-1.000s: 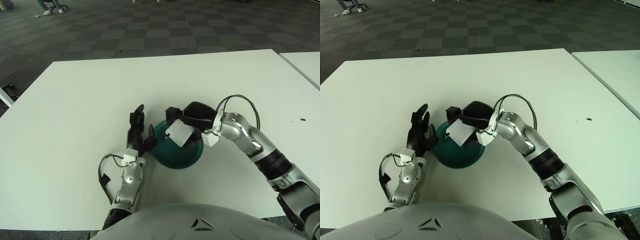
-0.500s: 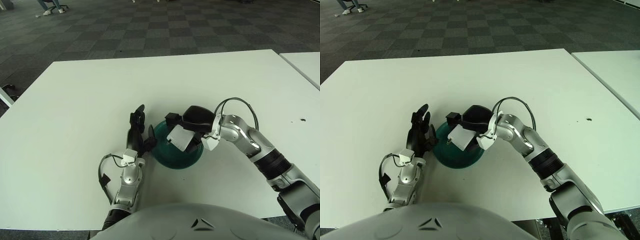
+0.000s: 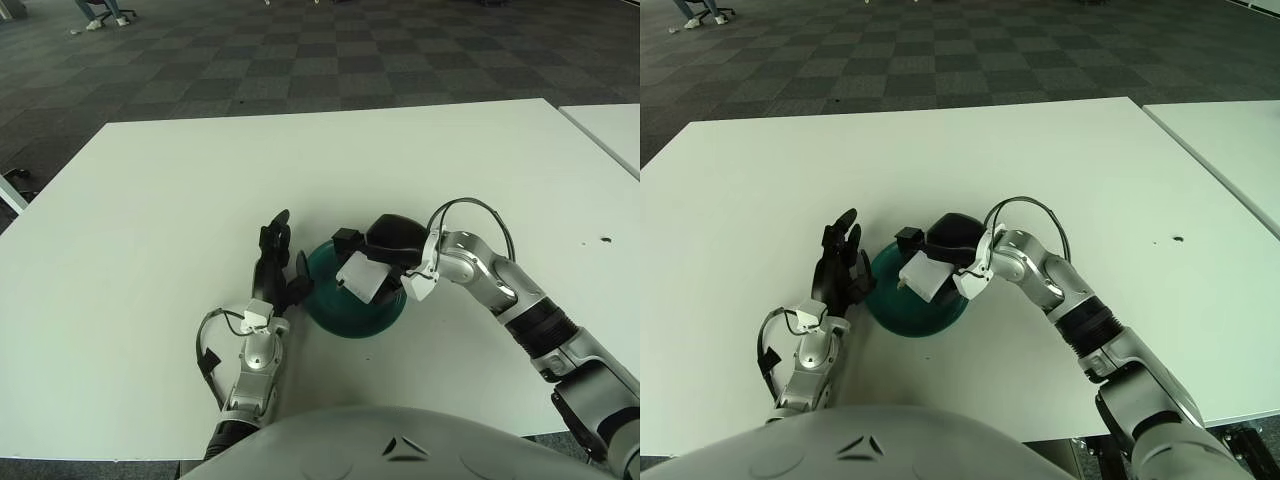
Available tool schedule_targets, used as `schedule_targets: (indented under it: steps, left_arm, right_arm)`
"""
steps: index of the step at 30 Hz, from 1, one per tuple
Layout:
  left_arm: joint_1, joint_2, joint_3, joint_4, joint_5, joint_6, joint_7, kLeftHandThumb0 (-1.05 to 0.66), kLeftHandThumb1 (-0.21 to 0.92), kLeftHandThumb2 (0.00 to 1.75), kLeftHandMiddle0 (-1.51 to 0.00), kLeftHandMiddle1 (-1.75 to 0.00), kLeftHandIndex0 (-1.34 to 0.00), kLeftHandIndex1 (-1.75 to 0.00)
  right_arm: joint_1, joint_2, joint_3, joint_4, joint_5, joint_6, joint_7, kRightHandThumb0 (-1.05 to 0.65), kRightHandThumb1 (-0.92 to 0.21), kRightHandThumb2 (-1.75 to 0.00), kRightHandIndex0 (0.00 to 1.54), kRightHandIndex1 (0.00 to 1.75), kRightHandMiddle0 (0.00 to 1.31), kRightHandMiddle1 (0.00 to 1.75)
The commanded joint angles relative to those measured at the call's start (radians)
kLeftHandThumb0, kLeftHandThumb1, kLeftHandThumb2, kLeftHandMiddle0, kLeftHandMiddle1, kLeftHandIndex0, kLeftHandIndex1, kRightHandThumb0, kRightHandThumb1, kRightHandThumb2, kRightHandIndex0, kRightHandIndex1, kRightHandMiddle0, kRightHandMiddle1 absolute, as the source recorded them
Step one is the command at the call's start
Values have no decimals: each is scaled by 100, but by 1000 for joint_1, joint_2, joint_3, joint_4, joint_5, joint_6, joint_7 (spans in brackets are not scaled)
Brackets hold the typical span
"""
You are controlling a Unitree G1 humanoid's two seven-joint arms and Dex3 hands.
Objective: Put the charger into the plate.
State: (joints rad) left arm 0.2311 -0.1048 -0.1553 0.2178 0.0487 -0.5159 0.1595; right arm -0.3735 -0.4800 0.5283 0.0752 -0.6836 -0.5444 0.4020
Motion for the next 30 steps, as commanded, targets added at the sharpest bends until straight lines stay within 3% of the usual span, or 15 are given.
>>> schedule_targets:
  steps: [1, 2, 3, 5, 9, 15, 30]
  left_arm:
    - [65, 9, 17, 44, 3, 36, -8, -85, 92, 106, -25, -1, 0, -73]
    - [63, 7, 19, 40, -6, 43, -12, -85, 92, 106, -25, 0, 0, -72]
    - [63, 2, 20, 31, -22, 54, -20, -85, 92, 106, -25, 0, 0, -72]
    - [63, -10, 23, 15, -62, 73, -41, -86, 92, 107, -23, 0, 0, -66]
    - [82, -29, 9, -49, -84, 105, -47, -89, 92, 107, -19, 0, 0, -52]
    - [107, -34, -10, -103, -88, 111, -50, -92, 92, 102, -18, 0, 0, -47]
    - [127, -21, -12, -153, -118, 156, -85, -96, 92, 103, -18, 0, 0, -56]
  right_arm:
    - [-31, 1, -12, 14, -31, -38, -57, -84, -87, -86, 32, 136, 12, 159]
    - [-33, -1, -12, 17, -42, -47, -71, -90, -89, -87, 23, 103, 8, 128]
    - [-36, -4, -13, 21, -54, -59, -89, -92, -90, -88, 22, 88, 6, 116]
    - [-41, -14, -16, 21, -79, -84, -123, -98, -91, -89, 11, 40, 2, 63]
    - [-41, -25, -27, 9, -126, -110, -183, -103, -92, -91, 2, 8, 0, 14]
    - [-30, -19, -57, -20, -142, -103, -229, -105, -92, -95, 0, 1, 0, 1]
    - [-26, 7, -75, 4, -133, -86, -279, -105, -92, -91, 0, 0, 0, 0]
